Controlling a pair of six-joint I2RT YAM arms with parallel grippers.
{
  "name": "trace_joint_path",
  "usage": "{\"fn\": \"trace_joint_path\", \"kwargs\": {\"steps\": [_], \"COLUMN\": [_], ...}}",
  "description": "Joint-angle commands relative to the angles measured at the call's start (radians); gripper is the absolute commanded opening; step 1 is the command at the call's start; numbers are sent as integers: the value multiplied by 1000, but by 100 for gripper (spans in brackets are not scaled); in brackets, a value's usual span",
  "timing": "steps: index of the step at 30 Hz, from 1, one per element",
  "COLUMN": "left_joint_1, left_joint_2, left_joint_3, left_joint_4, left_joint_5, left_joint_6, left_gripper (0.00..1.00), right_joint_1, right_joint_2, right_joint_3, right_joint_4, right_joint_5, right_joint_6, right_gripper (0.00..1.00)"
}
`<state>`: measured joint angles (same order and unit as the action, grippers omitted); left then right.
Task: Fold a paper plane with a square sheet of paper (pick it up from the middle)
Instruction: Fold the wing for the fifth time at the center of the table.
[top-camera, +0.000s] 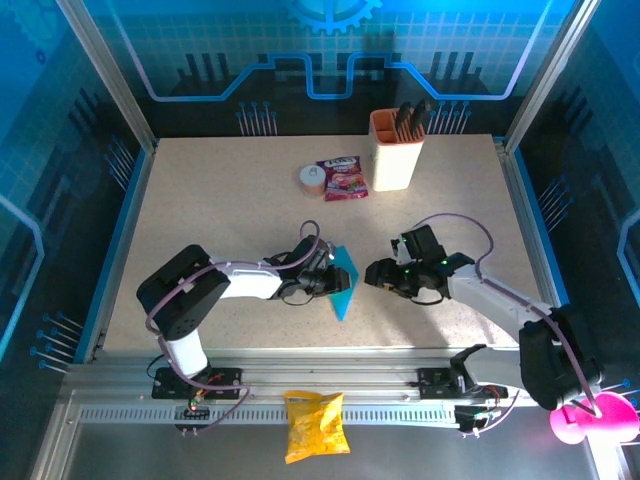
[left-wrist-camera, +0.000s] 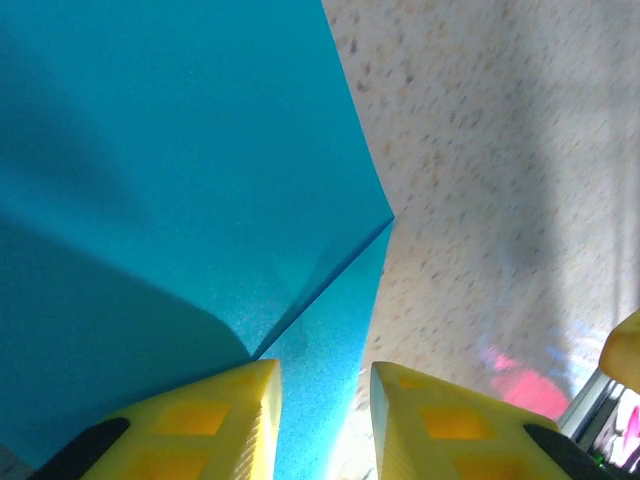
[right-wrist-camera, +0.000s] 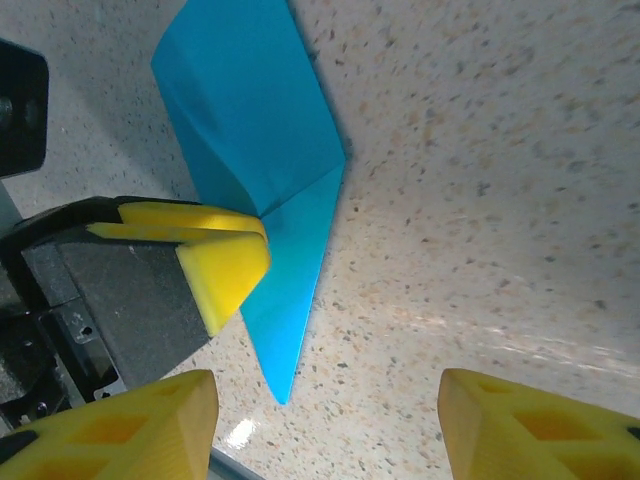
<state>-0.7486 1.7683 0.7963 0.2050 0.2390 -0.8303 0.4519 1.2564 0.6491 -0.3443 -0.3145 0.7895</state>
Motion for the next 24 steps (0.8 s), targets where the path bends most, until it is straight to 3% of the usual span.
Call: {"fn": "trace_joint_path", "kwargs": {"steps": [1,9,24], "left_joint_1": [21,69,110], "left_joint_2": [-21,-48,-59], "left_joint_3": [0,-64,-114], "left_joint_4": [-103,-47,22], "left_joint_5": [93,172,240], "left_joint_6": [173,248,270], "left_gripper": [30,30,28], "right_joint_1": [38,94,149], "right_joint_2": [32,143,326], "right_joint_3": [-6,1,46], "right_joint_4": [73,171,317], "right_joint_5": [44,43,10], "right_joint_6": [62,110,166], "right_gripper": [59,55,44]}}
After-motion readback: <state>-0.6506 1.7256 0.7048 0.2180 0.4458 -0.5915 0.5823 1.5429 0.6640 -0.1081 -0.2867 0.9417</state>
